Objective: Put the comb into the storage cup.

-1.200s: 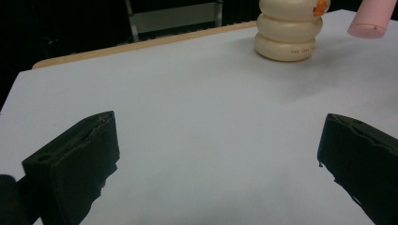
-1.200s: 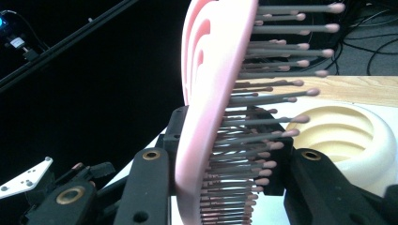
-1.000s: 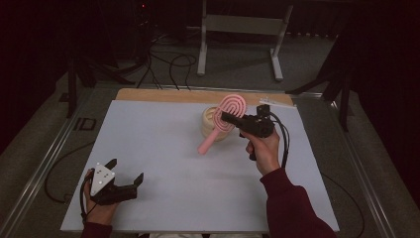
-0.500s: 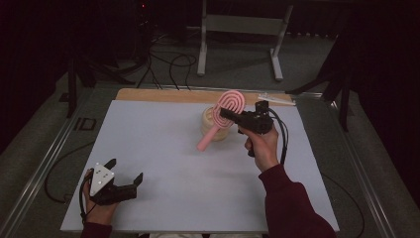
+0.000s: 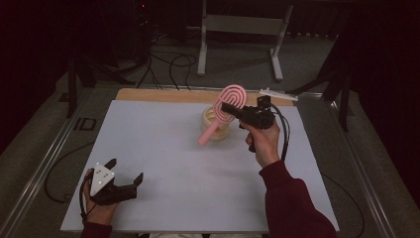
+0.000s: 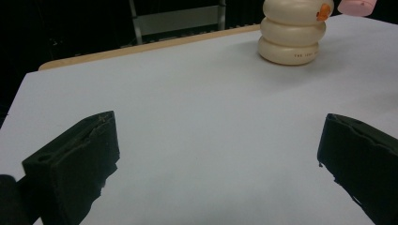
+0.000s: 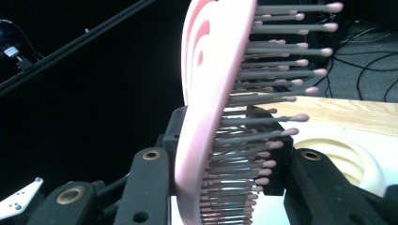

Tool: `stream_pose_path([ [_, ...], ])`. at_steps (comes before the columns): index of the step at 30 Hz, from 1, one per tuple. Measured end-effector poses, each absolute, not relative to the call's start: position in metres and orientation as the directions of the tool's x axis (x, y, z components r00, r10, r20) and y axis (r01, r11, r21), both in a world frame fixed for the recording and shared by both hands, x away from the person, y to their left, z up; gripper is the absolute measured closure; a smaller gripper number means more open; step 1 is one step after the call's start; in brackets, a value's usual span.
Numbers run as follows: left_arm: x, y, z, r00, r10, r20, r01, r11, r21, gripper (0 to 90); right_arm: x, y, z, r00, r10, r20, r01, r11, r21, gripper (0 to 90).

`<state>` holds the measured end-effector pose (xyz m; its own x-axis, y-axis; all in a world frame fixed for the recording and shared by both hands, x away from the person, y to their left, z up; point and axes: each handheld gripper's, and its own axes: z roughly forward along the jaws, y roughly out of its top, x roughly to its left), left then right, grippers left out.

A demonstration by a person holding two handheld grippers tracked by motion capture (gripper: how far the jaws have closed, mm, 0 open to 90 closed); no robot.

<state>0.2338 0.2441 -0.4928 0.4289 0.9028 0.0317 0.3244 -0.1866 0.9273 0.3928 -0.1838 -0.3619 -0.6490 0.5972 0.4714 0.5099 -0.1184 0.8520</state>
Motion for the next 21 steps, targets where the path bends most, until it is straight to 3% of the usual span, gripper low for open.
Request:
stream_pose_path([
  [21, 0.2330, 0.2432, -0.4924, 0.429, 0.903, 0.031, 0.323, -0.185, 0.928, 0.0, 0.4008, -0.1853, -0.3545, -0.633, 0.628, 0.451, 0.493, -0.122, 0.861, 63.8],
])
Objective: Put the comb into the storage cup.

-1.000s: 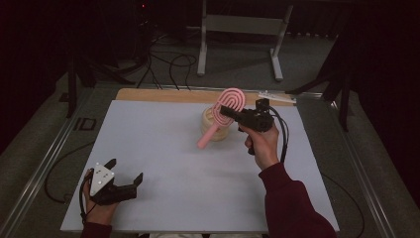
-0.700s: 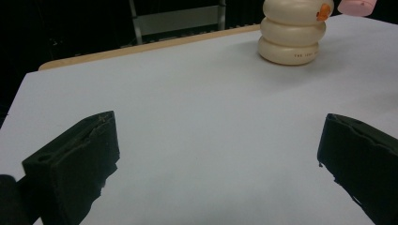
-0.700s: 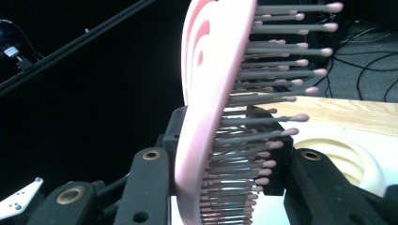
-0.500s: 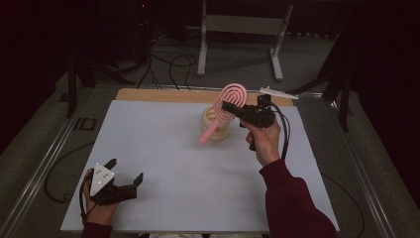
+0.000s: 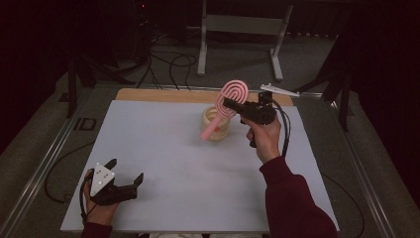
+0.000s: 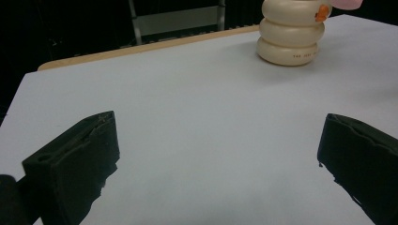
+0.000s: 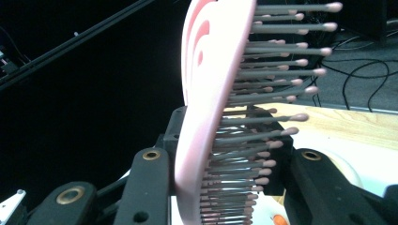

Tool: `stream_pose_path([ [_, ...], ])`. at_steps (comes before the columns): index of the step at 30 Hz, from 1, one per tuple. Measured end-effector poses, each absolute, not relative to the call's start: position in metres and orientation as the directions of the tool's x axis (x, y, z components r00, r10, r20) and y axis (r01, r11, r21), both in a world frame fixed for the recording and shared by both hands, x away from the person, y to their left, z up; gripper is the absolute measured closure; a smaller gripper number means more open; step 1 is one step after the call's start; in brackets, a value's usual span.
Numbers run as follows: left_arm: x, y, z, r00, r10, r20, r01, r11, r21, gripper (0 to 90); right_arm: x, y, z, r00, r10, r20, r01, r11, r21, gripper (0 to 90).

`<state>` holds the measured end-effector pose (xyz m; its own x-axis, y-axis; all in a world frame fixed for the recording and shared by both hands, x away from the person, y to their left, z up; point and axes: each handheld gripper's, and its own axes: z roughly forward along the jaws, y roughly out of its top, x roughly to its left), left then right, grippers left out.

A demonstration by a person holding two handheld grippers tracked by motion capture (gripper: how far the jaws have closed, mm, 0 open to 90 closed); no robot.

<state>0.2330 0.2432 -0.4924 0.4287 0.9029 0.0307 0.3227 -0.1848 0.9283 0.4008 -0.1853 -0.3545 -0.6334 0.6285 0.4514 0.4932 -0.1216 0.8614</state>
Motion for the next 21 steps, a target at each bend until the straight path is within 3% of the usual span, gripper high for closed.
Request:
stream_pose_path([
  [21, 0.233, 0.243, -0.492, 0.429, 0.903, 0.029, 0.319, -0.181, 0.930, 0.0, 0.412, -0.186, -0.347, -0.622, 0.652, 0.434, 0.476, -0.125, 0.870, 63.8],
])
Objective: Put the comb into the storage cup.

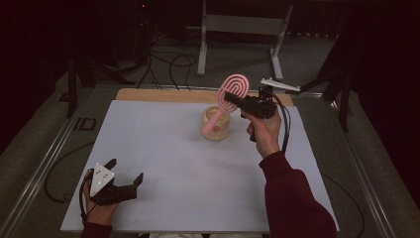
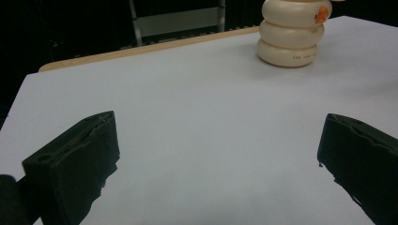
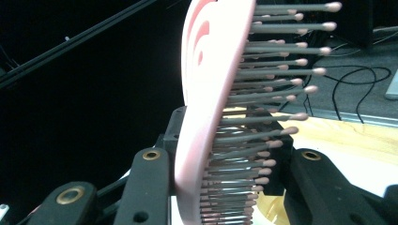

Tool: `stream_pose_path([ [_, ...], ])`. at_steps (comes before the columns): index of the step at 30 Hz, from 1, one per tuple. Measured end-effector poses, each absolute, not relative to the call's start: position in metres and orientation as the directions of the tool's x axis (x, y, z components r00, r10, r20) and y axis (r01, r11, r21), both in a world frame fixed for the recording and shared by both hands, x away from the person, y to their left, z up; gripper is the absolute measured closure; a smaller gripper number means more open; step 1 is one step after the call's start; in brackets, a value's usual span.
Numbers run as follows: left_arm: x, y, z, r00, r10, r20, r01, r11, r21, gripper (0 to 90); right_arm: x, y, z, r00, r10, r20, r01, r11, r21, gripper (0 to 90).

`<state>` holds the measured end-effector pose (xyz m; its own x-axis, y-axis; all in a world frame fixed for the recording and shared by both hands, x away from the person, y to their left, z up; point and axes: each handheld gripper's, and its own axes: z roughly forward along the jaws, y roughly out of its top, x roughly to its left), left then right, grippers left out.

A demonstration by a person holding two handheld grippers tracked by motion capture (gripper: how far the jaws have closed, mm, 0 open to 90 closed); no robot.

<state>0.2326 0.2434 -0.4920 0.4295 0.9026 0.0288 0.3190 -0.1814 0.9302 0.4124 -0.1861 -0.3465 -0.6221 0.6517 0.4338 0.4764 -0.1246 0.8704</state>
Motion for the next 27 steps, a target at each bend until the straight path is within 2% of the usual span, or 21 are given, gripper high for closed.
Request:
stream_pose_path([
  [27, 0.232, 0.243, -0.492, 0.429, 0.903, 0.032, 0.319, -0.185, 0.929, 0.0, 0.426, -0.194, -0.342, -0.574, 0.698, 0.427, 0.444, -0.173, 0.879, 63.9],
])
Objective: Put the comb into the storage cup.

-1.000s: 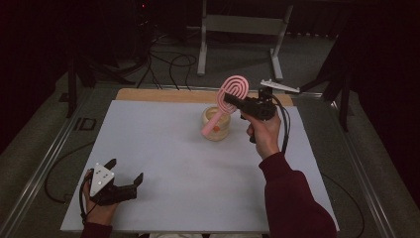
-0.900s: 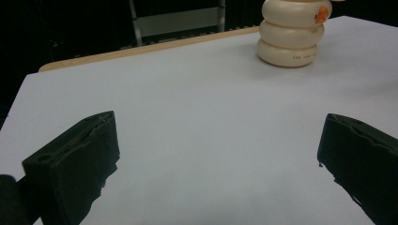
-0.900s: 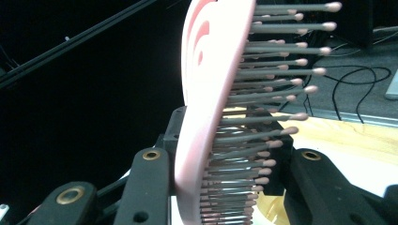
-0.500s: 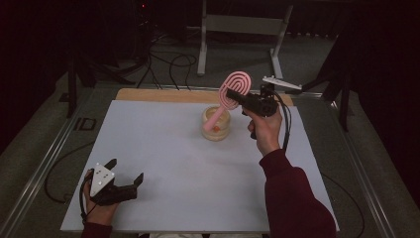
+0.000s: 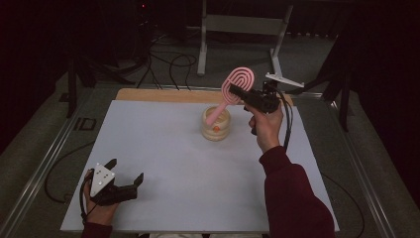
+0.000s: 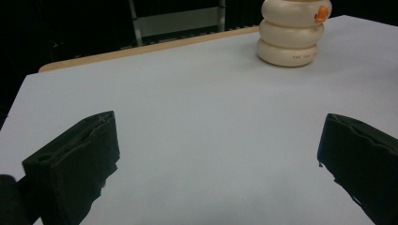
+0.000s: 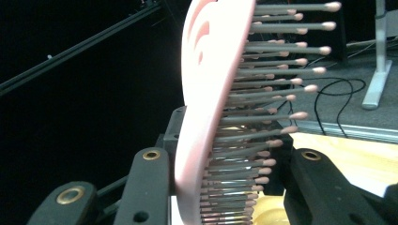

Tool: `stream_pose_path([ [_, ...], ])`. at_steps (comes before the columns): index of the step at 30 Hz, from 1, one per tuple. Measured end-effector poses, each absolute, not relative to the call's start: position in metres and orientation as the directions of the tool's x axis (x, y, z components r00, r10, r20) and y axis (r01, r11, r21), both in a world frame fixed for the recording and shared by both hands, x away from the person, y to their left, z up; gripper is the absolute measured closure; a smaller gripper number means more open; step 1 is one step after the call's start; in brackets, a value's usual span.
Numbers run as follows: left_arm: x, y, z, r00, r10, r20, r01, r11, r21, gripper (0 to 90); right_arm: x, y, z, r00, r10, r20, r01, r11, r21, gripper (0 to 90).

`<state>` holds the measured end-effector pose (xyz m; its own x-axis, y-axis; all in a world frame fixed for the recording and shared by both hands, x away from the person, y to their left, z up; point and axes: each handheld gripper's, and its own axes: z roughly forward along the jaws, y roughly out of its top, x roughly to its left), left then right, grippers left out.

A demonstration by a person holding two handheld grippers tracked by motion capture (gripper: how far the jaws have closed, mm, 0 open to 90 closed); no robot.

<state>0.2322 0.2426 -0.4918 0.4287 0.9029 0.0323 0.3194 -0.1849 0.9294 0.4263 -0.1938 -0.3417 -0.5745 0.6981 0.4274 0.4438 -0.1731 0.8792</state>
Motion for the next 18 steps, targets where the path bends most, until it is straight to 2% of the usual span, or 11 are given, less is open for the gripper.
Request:
stream_pose_path([
  [18, 0.2321, 0.2430, -0.4915, 0.425, 0.904, 0.033, 0.318, -0.183, 0.930, 0.0, 0.4377, -0.1961, -0.3400, -0.537, 0.731, 0.420, 0.432, -0.188, 0.882, 63.9],
])
